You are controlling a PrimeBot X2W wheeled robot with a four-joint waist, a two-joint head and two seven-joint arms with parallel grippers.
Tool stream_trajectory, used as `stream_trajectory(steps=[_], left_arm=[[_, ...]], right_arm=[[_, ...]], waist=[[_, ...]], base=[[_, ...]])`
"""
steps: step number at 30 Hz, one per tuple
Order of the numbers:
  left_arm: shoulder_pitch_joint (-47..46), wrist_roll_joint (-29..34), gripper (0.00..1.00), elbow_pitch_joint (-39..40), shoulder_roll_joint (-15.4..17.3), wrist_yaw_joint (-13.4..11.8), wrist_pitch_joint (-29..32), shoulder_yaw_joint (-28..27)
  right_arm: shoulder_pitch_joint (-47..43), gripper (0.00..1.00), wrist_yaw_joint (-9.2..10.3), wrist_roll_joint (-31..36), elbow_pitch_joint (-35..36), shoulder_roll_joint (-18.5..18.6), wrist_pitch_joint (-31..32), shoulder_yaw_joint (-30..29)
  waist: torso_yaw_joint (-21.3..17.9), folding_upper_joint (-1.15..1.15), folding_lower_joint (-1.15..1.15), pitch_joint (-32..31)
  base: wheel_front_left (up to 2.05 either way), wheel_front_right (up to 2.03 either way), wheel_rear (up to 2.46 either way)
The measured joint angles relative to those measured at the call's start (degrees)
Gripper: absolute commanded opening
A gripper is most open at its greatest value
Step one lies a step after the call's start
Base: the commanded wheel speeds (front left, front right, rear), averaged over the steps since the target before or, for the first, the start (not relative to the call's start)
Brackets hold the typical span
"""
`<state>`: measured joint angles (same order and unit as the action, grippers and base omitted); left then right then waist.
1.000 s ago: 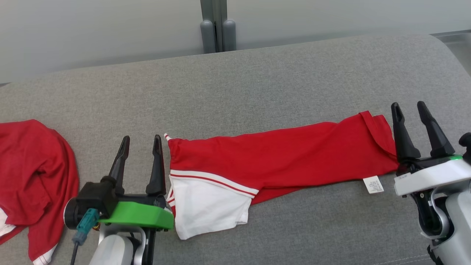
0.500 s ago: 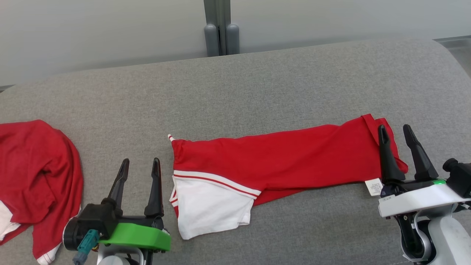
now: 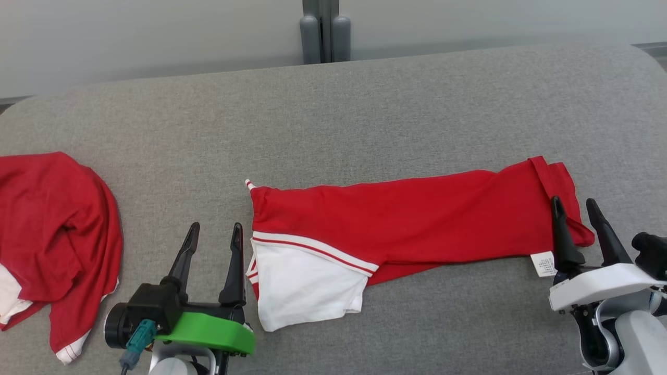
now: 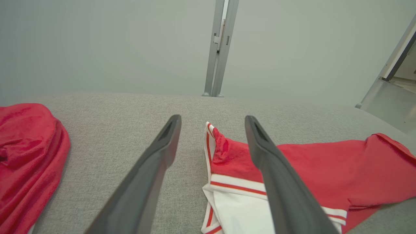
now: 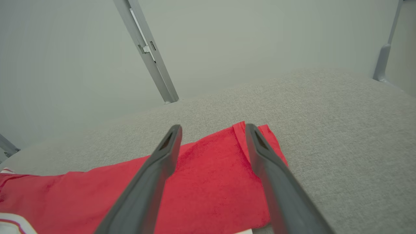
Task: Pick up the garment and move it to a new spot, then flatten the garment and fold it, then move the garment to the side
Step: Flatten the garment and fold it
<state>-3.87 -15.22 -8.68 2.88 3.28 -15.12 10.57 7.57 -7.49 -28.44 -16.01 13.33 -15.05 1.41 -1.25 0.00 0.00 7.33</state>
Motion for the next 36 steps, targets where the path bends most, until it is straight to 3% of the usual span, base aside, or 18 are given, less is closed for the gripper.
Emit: stream_trajectory(steps=[7, 20, 33, 34, 35, 36], left_arm=[[-1.4, 1.2, 1.00, -1.1, 0.0, 0.3, 0.0, 0.9], [-4.2, 1.3, 1.00, -1.4, 0.0, 0.3, 0.0, 1.4], [-4.5, 1.3, 1.00, -2.2, 0.0, -0.3, 0.0, 1.8], [-4.5, 1.3, 1.00, -2.3, 0.0, -0.3, 0.0, 1.9], [-4.5, 1.2, 1.00, -2.5, 0.0, -0.3, 0.0, 1.8], [-4.6, 1.2, 1.00, -2.5, 0.0, -0.3, 0.0, 1.8]], right_arm=[[5.7, 1.00, 0.00, -1.1, -14.1, 0.5, 0.0, -3.4], [14.9, 1.00, 0.00, -1.9, -30.2, 4.3, 0.0, -4.8], [18.0, 1.00, 0.01, -3.8, -34.5, 3.3, -0.2, -3.3], [18.0, 0.45, 0.02, -4.4, -34.5, 3.2, -0.3, -2.3], [18.0, 0.00, 0.02, -5.1, -34.4, 3.2, -0.3, -1.1], [18.0, 0.00, 0.02, -5.5, -34.3, 3.2, -0.3, -0.3]], waist=[[1.7, 0.00, 0.00, 2.7], [5.0, 0.00, 0.00, 6.7], [6.0, 0.00, 0.00, 8.1], [5.9, 0.00, 0.00, 8.0], [5.8, 0.00, 0.00, 8.0], [5.8, 0.00, 0.00, 7.9]], base=[[0.00, 0.00, 0.00], [0.00, 0.00, 0.00], [0.00, 0.00, 0.00], [0.00, 0.00, 0.00], [0.00, 0.00, 0.00], [0.00, 0.00, 0.00]])
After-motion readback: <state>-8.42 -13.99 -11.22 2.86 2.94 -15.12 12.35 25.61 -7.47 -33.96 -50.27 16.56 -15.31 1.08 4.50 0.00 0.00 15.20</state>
